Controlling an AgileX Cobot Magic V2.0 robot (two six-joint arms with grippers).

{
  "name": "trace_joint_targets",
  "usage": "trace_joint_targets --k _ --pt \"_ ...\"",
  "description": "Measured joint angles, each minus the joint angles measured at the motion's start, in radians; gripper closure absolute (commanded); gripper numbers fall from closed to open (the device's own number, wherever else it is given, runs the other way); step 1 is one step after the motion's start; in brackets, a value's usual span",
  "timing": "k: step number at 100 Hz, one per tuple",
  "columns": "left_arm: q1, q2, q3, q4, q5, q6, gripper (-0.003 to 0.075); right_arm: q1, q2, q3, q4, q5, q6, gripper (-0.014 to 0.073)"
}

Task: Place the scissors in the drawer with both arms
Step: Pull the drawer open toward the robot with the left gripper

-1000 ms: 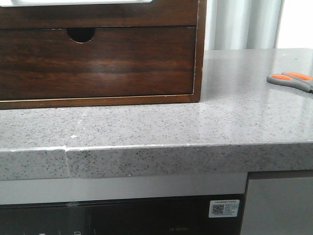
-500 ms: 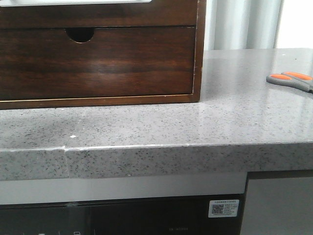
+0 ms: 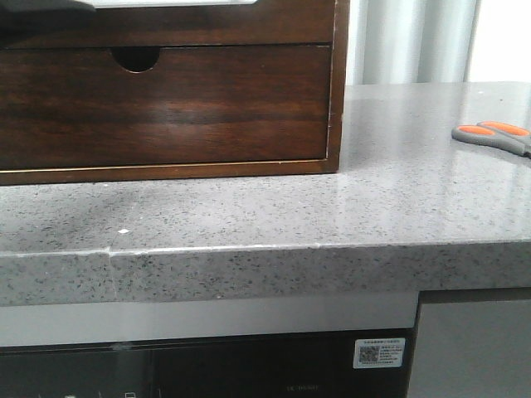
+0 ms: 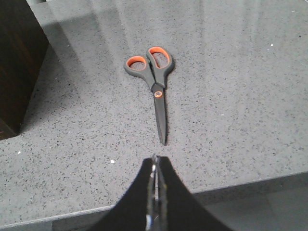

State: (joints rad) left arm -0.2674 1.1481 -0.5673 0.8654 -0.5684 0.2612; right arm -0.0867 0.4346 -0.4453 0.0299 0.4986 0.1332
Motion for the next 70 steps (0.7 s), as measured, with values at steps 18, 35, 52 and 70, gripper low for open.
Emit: trace_joint_targets --k 18,35,52,70 --pt "0.0 0.025 -0.002 -0.003 -0.003 0.056 0.0538 0.0 0.0 0.0 0.0 0.0 0.0 0.071" --pt "0.0 0.03 -0.01 -0.045 -0.01 0.065 0.0645 0.0 0.0 0.0 0.0 0.0 0.0 0.071" --pt "0.0 0.03 -0.011 -0.044 -0.001 0.138 0.0716 0.0 0.0 0.0 0.0 0.0 0.0 0.071" --pt "0.0 0.03 -0.014 -0.042 0.028 0.181 0.0716 0.0 0.0 0.0 0.0 0.0 0.0 0.071"
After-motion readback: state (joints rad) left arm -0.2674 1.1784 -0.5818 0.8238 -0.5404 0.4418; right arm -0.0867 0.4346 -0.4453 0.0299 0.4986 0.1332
